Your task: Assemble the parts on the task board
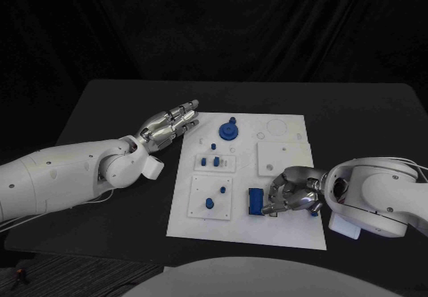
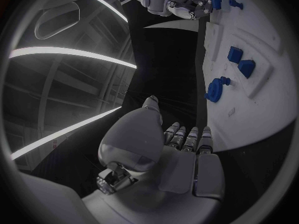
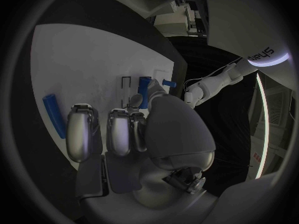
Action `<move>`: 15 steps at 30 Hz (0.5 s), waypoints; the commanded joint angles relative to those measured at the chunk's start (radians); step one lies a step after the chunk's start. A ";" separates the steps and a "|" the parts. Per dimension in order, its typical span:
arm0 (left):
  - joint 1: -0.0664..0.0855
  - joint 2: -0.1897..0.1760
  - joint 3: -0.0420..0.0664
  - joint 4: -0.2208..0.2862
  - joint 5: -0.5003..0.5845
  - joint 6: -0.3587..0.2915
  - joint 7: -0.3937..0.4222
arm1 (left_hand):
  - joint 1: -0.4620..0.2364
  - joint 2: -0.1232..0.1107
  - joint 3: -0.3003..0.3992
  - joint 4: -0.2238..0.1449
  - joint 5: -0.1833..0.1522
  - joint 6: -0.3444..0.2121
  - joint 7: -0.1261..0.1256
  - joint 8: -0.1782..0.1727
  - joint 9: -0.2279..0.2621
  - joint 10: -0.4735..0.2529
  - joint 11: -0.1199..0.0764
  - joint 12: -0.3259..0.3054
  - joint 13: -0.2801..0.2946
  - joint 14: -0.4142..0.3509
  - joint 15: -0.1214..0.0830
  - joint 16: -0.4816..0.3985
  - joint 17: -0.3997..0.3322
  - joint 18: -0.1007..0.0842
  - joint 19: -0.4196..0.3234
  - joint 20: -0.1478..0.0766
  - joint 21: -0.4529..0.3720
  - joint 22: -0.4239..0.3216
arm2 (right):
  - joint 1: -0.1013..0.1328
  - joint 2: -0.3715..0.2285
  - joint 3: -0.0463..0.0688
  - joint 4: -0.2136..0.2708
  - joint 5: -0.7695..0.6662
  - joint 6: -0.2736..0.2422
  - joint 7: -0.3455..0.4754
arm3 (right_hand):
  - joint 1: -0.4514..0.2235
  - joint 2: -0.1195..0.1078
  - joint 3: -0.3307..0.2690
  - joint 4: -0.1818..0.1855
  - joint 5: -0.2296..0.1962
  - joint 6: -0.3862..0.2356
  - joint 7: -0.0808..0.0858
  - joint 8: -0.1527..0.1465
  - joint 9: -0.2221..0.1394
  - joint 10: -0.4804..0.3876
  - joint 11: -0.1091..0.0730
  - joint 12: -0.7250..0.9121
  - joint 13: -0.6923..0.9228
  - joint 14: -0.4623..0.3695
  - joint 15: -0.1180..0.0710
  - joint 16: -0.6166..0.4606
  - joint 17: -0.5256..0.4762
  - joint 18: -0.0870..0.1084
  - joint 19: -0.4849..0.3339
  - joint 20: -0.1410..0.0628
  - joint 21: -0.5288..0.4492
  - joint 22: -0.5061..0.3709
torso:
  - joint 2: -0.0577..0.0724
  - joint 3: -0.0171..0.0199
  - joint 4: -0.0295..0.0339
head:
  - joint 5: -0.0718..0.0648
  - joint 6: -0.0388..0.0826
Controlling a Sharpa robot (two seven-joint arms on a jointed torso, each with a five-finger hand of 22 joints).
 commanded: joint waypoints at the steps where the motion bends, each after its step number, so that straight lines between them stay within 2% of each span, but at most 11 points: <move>1: -0.002 0.003 0.001 0.001 -0.002 0.013 0.018 | 0.009 0.002 0.002 -0.003 0.006 0.001 0.007 0.006 0.001 0.000 -0.001 0.001 -0.001 0.000 -0.004 -0.004 -0.001 -0.002 -0.001 0.008 -0.003 -0.001 | -0.005 0.002 0.000 0.000 -0.005 -0.013 -0.029 | -0.002 0.008 0.001 -0.004 0.002 0.006 0.000 0.005 0.001 0.106 -0.008 0.003 0.263 0.069 -0.005 -0.005 0.054 -0.002 0.043 -0.007 -0.002 0.214 | 0.000 0.0001 -0.0004 | 0.000 0.000; 7: -0.002 0.002 0.001 0.000 -0.002 0.014 0.017 | 0.009 0.002 0.002 -0.003 0.007 0.001 0.007 0.006 0.001 0.000 -0.001 0.002 -0.001 0.000 -0.005 -0.004 -0.001 -0.001 -0.001 0.008 -0.003 -0.001 | -0.007 0.007 0.000 -0.001 -0.005 -0.004 -0.032 | 0.007 0.011 0.000 -0.013 0.002 0.007 -0.001 0.005 0.001 0.106 -0.008 0.003 0.263 0.069 -0.005 -0.005 0.054 -0.002 0.043 -0.007 -0.002 0.214 | -0.001 0.0009 0.0007 | 0.001 0.000; 15: -0.003 0.002 0.001 0.000 -0.002 0.016 0.015 | 0.011 0.005 0.004 -0.004 0.009 0.002 0.008 0.007 0.001 0.000 0.000 0.002 -0.001 0.000 -0.006 -0.004 -0.001 0.001 -0.001 0.009 -0.003 -0.001 | -0.011 0.000 0.000 0.003 -0.011 -0.009 -0.025 | 0.015 -0.001 -0.016 -0.030 -0.002 0.008 0.000 0.004 0.001 0.106 -0.008 0.003 0.263 0.069 -0.006 -0.005 0.054 -0.002 0.043 -0.007 -0.001 0.214 | -0.003 0.0012 -0.0001 | 0.004 0.000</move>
